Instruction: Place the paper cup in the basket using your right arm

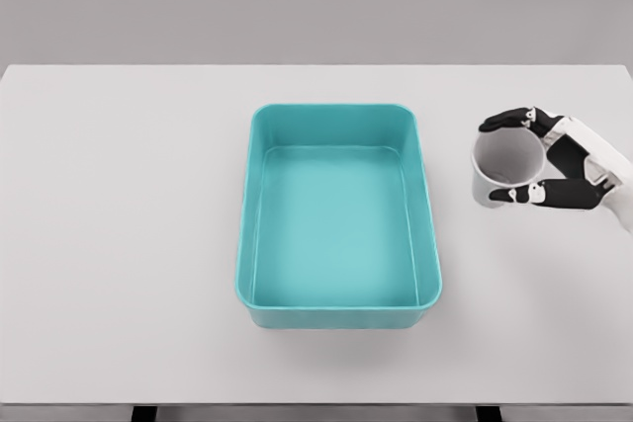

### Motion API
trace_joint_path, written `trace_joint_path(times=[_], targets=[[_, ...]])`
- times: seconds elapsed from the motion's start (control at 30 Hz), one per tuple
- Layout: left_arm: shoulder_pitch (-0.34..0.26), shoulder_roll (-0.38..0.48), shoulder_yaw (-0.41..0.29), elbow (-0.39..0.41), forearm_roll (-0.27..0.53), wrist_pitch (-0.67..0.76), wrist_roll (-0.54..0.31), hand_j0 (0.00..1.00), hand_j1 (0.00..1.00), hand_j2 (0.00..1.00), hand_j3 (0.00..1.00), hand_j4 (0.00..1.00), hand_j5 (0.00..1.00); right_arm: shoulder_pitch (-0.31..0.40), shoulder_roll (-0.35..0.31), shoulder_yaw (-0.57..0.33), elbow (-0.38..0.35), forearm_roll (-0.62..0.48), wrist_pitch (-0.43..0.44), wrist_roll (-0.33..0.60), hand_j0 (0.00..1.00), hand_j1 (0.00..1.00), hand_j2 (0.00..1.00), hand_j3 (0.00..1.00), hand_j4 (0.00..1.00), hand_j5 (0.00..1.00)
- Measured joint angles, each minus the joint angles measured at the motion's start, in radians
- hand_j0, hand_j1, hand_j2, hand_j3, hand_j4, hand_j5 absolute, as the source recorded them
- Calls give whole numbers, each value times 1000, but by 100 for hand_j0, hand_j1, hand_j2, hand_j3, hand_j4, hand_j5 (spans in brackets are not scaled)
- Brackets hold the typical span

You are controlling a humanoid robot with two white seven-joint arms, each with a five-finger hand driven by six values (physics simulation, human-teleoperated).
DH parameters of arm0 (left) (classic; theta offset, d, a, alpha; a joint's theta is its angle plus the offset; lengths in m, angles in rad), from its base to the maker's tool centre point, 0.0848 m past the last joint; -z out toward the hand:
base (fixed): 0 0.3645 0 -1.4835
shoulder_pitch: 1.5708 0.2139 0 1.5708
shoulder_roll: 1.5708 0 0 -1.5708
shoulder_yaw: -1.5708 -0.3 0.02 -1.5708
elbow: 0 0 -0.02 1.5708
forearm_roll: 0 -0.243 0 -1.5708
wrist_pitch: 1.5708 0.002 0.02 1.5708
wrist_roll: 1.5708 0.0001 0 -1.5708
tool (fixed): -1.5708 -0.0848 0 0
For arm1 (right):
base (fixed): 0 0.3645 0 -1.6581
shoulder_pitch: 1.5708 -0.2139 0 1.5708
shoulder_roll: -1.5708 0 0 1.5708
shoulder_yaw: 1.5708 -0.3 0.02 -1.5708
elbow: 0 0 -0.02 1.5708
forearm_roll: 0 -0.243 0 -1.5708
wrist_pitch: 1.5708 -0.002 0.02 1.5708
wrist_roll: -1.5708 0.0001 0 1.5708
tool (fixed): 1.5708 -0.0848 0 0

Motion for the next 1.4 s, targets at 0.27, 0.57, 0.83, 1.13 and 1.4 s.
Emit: trace_joint_path(times=[0.27, 0.57, 0.83, 1.13, 1.4], targets=[[0, 0, 0, 0, 0, 0, 0, 100, 100, 100, 100, 100, 100, -69, 12, 29, 0, 0, 36, -2, 69, 69, 69, 69, 69, 69], [0, 0, 0, 0, 0, 0, 0, 100, 100, 100, 100, 100, 100, -135, 38, 75, 0, 3, 84, -2, 70, 70, 70, 70, 70, 70], [0, 0, 0, 0, 0, 0, 0, 100, 100, 100, 100, 100, 100, -244, 82, 125, 0, 1, 198, -2, 70, 70, 70, 70, 70, 70], [0, 0, 0, 0, 0, 0, 0, 100, 100, 100, 100, 100, 100, -275, 106, 157, -1, 2, 269, -1, 70, 70, 70, 70, 70, 70], [0, 0, 0, 0, 0, 0, 0, 100, 100, 100, 100, 100, 100, -299, 166, 188, 0, 7, 300, -2, 70, 70, 70, 70, 70, 70]])
